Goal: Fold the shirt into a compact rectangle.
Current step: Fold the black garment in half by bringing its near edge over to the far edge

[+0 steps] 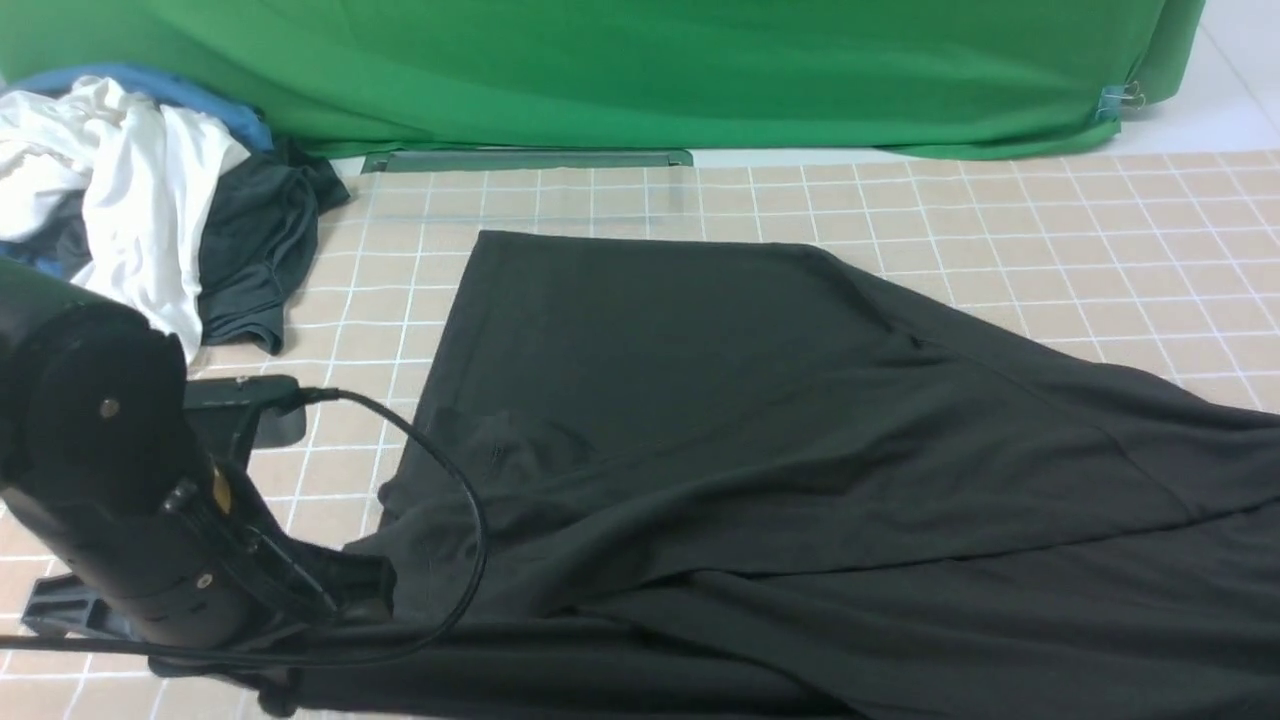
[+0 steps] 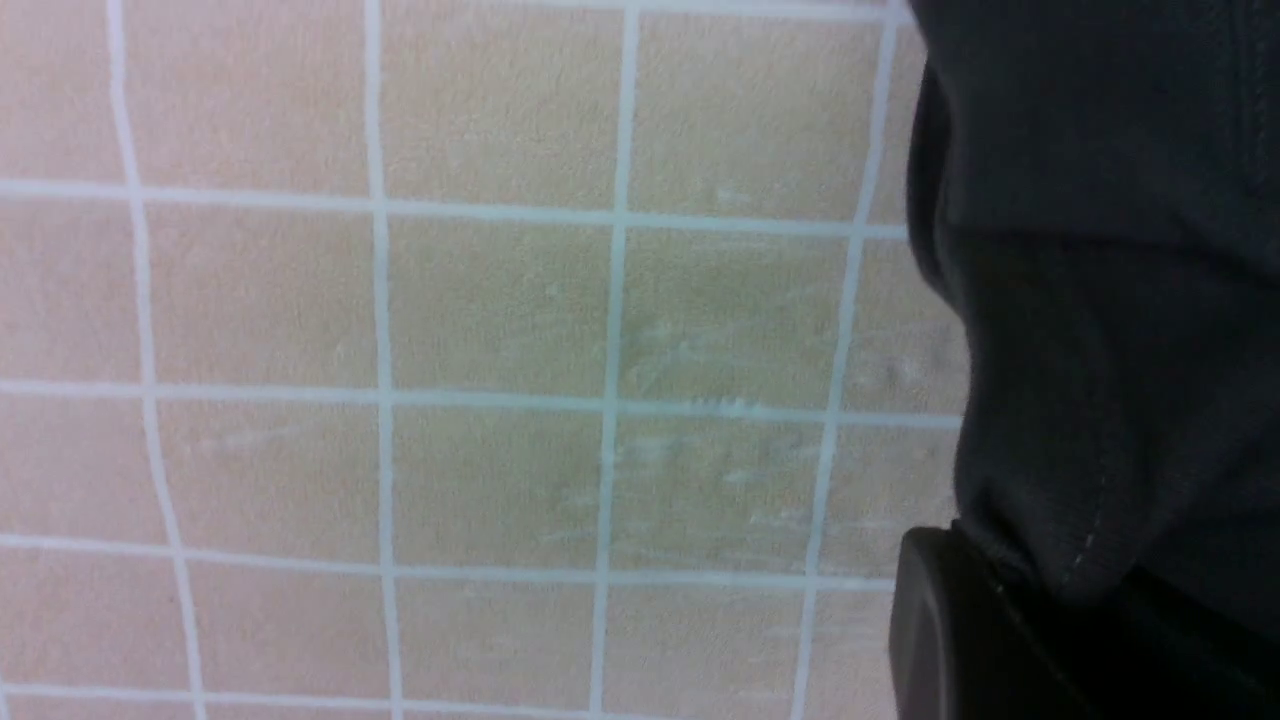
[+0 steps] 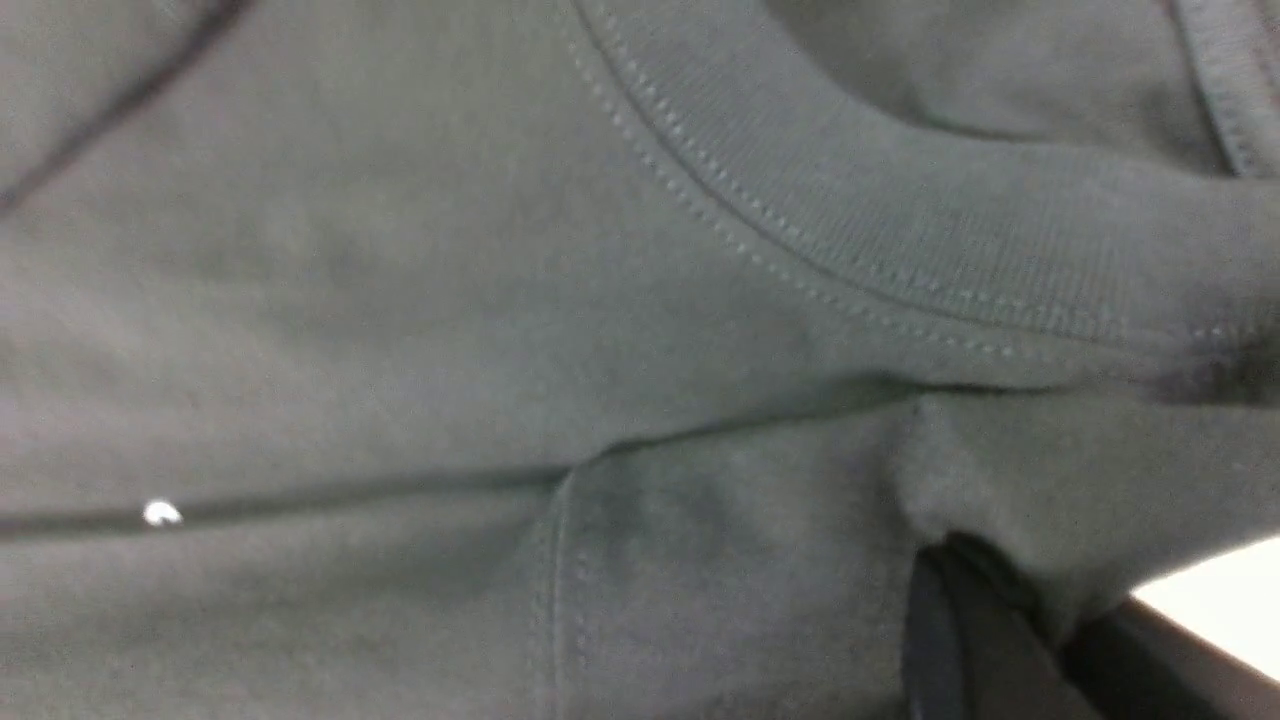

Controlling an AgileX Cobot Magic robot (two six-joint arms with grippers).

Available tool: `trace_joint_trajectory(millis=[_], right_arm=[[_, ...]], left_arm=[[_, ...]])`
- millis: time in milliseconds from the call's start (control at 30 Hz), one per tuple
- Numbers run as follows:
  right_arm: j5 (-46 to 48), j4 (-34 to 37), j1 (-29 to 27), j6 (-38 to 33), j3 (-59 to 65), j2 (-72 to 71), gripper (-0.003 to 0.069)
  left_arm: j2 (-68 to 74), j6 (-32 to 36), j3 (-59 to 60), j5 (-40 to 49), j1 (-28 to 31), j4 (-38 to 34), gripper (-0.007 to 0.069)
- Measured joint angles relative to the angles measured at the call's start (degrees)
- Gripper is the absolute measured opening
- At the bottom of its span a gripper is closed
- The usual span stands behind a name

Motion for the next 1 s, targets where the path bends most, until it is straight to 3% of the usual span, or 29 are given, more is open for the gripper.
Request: trace_joint_trajectory(millis=[333,600,767,1000], right_arm=[[-1.5,-0.8,0.0,0.3,-7.7,3.6,0.0052],[-3.2,0.9,0.0,1.6,-17.3,12.6,0.0052],[-8.6,1.3,0.7,1.9,-21.2,18.3,0.0059],[-17.9,1.5,2.7,2.4,-23.6,23.1,0.0071]], left_arm=[[7.0,0.0,-9.5,-2.5,1.0,-1.0,0.0030],[17.7,5.6,-22.8,-9.2,10.0,-9.1,0.0030],[26.8,11.0,-30.0,-12.5,12.9,-14.2,0.0030],[36.8,11.8,-38.8,-16.8,14.6,-14.6,0.0030]])
